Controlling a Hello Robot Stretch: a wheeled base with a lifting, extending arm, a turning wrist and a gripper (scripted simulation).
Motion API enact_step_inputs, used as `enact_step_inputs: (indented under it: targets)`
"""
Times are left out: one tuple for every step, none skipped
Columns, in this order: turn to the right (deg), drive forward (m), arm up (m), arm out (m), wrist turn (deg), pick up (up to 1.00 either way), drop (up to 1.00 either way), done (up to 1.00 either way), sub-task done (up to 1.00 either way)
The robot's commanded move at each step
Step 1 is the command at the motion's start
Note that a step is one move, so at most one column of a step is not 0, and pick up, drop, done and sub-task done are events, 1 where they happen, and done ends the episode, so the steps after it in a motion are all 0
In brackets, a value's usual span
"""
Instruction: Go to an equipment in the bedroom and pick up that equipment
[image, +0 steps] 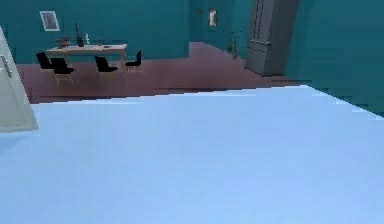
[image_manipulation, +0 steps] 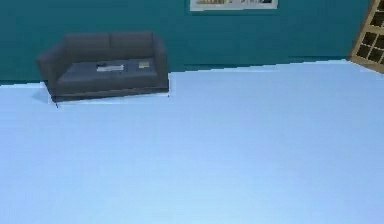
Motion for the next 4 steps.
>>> enact_step_inputs:
  targets:
    - [0.0,0.05,0.00,0.00,0.0,0.00,0.00,0.00,0.00]
    - [-30.0,0.00,0.00,0.00,0.0,0.00,0.00,0.00,0.00]
    - [0.0,1.00,0.00,0.00,0.0,0.00,0.00,0.00,0.00]
    - [0.0,1.00,0.00,0.00,0.0,0.00,0.00,0.00,0.00]
